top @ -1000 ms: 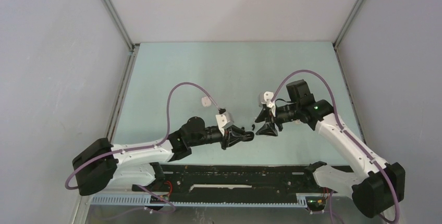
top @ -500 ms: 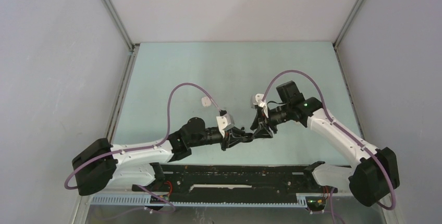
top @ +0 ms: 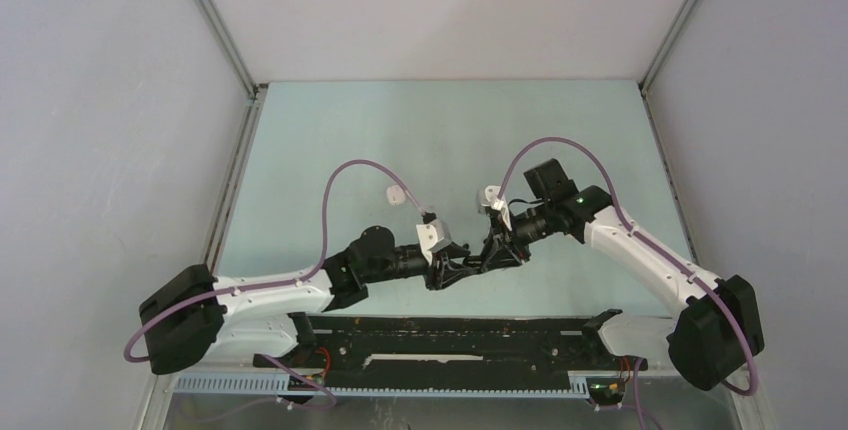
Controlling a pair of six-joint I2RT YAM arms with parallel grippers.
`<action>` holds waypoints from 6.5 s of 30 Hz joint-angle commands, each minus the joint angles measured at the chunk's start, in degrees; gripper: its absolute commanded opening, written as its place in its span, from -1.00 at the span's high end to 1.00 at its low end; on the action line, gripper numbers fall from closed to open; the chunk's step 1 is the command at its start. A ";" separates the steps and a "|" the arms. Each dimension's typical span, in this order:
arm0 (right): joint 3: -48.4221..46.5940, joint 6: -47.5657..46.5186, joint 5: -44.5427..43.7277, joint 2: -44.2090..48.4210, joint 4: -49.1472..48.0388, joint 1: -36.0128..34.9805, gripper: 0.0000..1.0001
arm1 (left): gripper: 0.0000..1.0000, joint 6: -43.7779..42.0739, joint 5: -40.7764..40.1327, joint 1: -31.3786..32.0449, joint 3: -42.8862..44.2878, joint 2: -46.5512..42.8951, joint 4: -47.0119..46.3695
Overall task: Insert the wireless bluetooth earbuds into the charging case
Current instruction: Pick up the charging case at the center of the board, then open the charging case, then pick up the earbud from the center of the board.
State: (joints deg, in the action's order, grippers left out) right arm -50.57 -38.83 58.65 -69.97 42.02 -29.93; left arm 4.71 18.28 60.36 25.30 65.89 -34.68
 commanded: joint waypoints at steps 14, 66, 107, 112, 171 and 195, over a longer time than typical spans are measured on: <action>-2.52 -0.55 0.79 2.19 -0.05 1.30 0.76 | -0.02 0.13 0.04 0.29 -2.10 3.35 -7.51; -6.40 9.26 16.99 -4.58 2.01 12.50 -0.11 | 1.00 -1.94 3.92 1.17 -5.47 10.05 -22.30; 1.73 -5.14 -17.49 -11.31 -21.59 3.39 0.11 | 1.00 7.76 -18.06 1.43 -27.67 -19.53 -19.93; 4.37 -9.71 -28.69 -12.84 -26.04 0.00 0.14 | 1.00 8.29 -20.94 1.43 -28.87 -21.43 -19.72; -12.67 17.10 -48.14 -14.21 -4.30 -6.48 1.00 | 1.00 8.56 -23.01 1.43 -27.82 -21.35 -16.17; 3.43 -10.17 -41.38 26.87 -32.55 -17.82 1.00 | 1.00 11.21 -14.83 1.43 -18.73 -5.91 -29.62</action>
State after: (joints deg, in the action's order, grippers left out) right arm -54.22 -44.36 17.78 -47.66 21.93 -42.78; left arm 15.64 -0.16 61.60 3.20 58.96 -58.54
